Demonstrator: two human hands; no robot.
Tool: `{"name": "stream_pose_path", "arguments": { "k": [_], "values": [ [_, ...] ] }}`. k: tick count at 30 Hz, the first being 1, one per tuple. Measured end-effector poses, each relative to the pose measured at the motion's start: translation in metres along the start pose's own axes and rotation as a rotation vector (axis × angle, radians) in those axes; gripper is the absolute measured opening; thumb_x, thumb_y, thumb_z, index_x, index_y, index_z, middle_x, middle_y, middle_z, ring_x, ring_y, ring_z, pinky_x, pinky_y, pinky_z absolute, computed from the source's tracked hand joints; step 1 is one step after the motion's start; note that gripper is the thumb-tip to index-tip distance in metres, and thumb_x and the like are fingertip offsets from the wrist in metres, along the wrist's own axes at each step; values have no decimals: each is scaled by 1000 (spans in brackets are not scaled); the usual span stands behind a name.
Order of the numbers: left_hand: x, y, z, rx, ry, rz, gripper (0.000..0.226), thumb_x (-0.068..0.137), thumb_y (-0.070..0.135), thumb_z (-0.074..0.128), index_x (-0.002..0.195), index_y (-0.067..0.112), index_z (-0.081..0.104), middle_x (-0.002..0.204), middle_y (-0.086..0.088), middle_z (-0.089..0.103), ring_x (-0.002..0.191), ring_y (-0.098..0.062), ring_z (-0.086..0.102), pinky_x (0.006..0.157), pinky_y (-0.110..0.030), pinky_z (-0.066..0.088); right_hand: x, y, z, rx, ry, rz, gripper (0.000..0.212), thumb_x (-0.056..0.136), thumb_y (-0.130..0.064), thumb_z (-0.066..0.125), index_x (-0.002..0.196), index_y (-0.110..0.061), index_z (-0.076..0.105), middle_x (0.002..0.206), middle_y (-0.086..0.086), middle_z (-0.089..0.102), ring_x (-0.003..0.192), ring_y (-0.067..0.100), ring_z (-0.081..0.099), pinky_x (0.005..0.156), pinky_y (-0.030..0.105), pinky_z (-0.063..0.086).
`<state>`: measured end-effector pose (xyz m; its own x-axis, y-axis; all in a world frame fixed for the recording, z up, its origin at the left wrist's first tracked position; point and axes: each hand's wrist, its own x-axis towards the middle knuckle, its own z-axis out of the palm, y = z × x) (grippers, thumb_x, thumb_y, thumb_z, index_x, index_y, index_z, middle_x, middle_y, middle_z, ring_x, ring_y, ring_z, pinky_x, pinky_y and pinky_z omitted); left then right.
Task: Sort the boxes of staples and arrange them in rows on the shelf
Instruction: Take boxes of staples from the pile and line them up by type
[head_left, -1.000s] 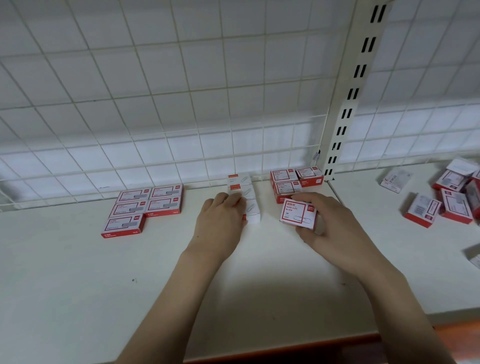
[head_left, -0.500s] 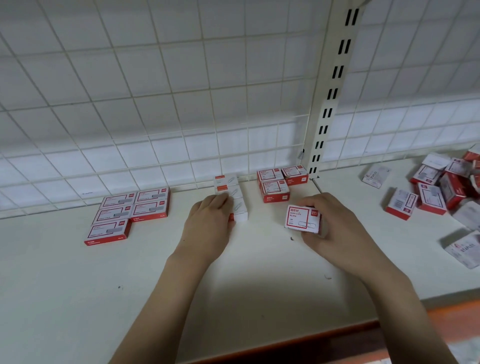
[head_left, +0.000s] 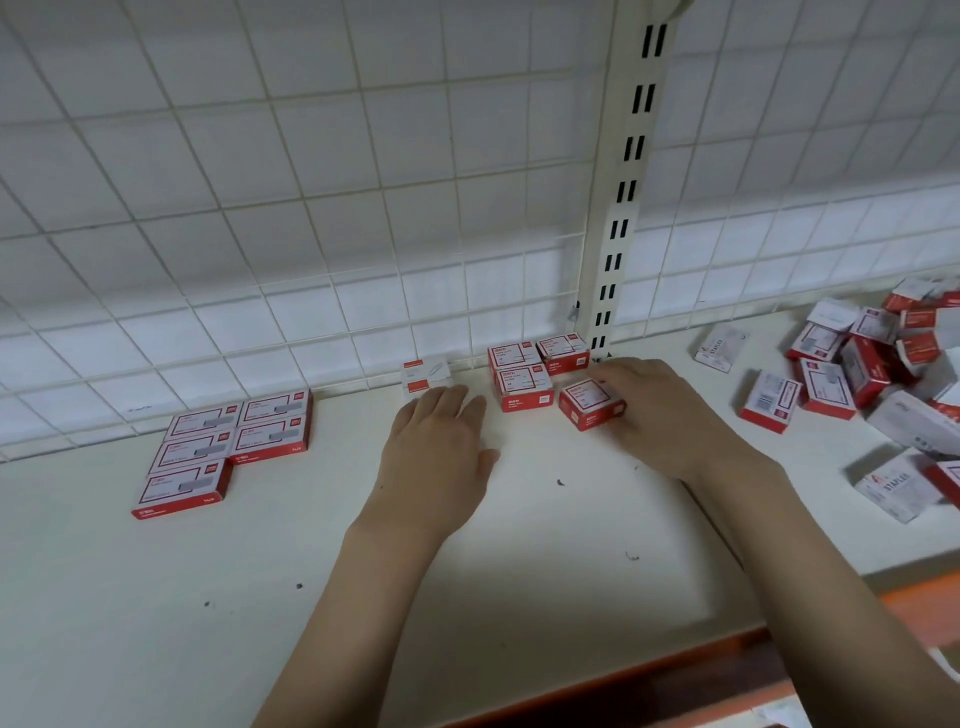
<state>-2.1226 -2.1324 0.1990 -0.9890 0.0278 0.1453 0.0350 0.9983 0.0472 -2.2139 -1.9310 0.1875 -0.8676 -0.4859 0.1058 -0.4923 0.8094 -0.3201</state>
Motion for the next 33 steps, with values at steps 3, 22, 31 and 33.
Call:
{"name": "stream_pose_path", "arguments": {
  "k": [3,22,31,33],
  "values": [
    [0,5,0,-9,-9,-6,52,96,38,38,143,19,26,152,2,22,139,-17,17,111,-28,14,-16,-3,0,-66,16,0,50,89,-12,47,138,-16,41,143,1,41,126,23,38,102,28,31],
    [-15,1,4,-20,-67,-65,56,97,42,35,146,19,20,154,2,16,141,-17,13,115,-31,11,8,-17,22,-118,-17,-7,49,97,-21,35,144,-11,27,145,5,26,131,21,29,104,25,25],
    [0,18,0,-49,-41,12,59,96,42,38,146,19,19,153,0,20,140,-19,17,115,-31,11,-14,-6,10,-100,7,24,54,96,-22,36,147,-12,19,153,5,20,141,19,15,113,30,8],
    [10,31,1,-63,-38,63,59,96,42,39,146,18,19,153,0,21,140,-19,18,115,-32,12,-29,5,1,-93,28,80,55,96,-22,39,147,-13,21,152,5,22,140,20,18,114,30,9]
  ]
}}
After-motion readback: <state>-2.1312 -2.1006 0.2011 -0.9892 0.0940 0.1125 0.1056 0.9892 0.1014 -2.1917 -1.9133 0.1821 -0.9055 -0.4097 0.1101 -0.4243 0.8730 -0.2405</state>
